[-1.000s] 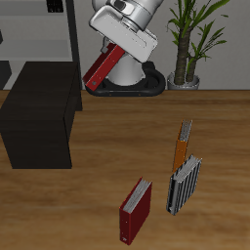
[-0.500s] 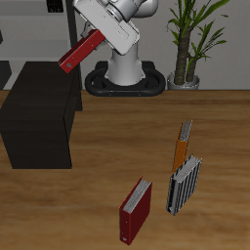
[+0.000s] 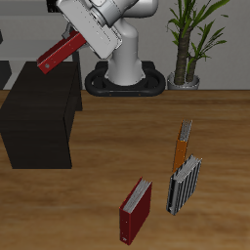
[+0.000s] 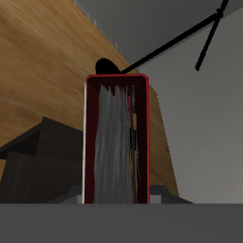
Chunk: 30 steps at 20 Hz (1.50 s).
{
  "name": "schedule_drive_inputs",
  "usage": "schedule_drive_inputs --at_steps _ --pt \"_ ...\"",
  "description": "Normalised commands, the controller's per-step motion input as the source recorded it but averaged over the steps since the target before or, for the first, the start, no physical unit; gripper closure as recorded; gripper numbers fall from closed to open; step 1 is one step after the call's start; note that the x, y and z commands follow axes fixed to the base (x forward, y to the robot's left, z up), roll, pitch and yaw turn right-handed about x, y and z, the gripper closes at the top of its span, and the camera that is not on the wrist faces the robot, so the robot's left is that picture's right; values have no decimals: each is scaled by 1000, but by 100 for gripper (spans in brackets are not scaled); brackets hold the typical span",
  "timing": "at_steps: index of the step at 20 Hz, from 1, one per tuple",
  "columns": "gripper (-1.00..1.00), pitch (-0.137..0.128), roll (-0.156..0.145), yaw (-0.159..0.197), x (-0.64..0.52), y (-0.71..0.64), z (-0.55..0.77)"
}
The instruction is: Place the left red book flat on top of the shelf
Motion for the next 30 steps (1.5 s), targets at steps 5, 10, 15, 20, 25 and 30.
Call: schedule_drive_inputs --at_steps 5,10,15,20,25,30 --pt "100 34 -68 22 129 -342 -166" --pt "100 46 -51 -12 49 -279 -160" --pt "100 29 -37 22 44 -177 -180" --pt "100 62 -22 7 60 -222 -270" --pt "100 59 -1 24 75 -131 -273" --pt "100 190 66 -7 130 -52 -339"
